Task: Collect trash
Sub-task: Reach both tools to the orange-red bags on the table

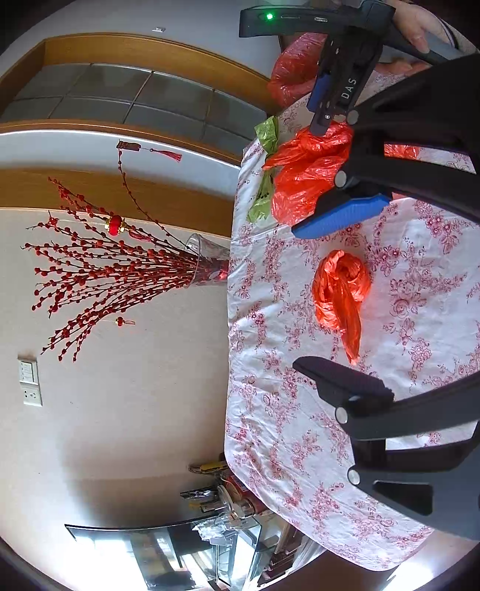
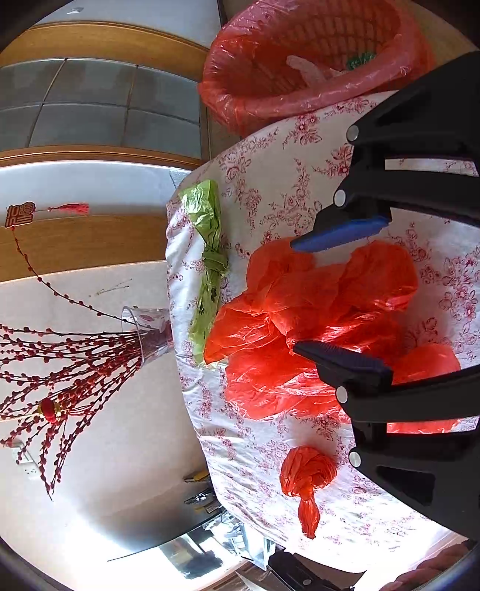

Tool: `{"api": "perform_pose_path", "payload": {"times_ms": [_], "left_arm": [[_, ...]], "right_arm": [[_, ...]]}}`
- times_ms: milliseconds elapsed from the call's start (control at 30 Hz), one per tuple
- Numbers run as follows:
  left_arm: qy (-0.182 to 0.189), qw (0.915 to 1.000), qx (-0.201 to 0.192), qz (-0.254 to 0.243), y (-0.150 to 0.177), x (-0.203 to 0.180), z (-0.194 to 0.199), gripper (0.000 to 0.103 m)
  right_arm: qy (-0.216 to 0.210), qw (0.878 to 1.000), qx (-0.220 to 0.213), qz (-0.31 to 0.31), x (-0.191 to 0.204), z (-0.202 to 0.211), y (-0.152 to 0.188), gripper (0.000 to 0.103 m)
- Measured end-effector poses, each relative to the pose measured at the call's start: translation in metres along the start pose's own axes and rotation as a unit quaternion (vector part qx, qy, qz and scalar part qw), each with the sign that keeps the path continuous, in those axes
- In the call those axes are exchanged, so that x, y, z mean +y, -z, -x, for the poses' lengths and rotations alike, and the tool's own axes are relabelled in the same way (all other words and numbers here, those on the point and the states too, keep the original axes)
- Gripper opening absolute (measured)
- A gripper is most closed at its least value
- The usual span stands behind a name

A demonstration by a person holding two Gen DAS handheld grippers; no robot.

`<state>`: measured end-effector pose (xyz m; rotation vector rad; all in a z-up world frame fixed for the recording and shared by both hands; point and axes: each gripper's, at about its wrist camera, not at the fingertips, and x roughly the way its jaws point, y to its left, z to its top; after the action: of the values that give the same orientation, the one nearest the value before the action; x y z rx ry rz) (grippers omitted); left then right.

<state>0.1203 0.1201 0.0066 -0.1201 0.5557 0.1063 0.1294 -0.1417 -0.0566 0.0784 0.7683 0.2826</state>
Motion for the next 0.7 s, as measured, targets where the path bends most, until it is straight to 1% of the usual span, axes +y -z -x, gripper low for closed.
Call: {"api": "perform_pose_path", "payload": {"times_ms": [133, 167, 200, 233, 300, 400, 700], "left_arm": [[0.004, 1.0, 0.007, 0.003, 0.004, 0.002, -0.005, 0.065], [0.005, 1.0, 0.008, 0.003, 0.005, 0.001, -0.006, 0.065], [0.007, 0.9999, 0.01, 0.003, 0.006, 0.001, -0.007, 0.065], [0.009, 0.9999, 0.011, 0.003, 0.007, 0.001, -0.007, 0.065], [0.012, 0.9999, 0.012, 0.002, 0.007, -0.001, -0.008, 0.065], [0.015, 0.9998, 0.013, -0.003, 0.008, -0.005, -0.008, 0.065], [0.044, 0.9986, 0.023, -0.019, 0.01, -0.032, -0.012, 0.065]], "right_arm": [[0.0, 1.0, 0.019, -0.015, -0.004, -0.012, 0.0, 0.047], [-0.001, 0.999, 0.029, -0.015, -0.004, -0.018, 0.0, 0.044], [-0.001, 0.999, 0.041, -0.015, -0.005, -0.024, 0.001, 0.039], [0.001, 0.999, 0.044, -0.014, -0.005, -0.027, 0.003, 0.036], [0.002, 0.999, 0.039, -0.008, -0.005, -0.026, 0.004, 0.03], [0.001, 1.0, 0.025, -0.009, -0.008, -0.016, 0.003, 0.027], [0.006, 0.999, 0.004, -0.043, -0.036, 0.004, 0.004, 0.026]]}}
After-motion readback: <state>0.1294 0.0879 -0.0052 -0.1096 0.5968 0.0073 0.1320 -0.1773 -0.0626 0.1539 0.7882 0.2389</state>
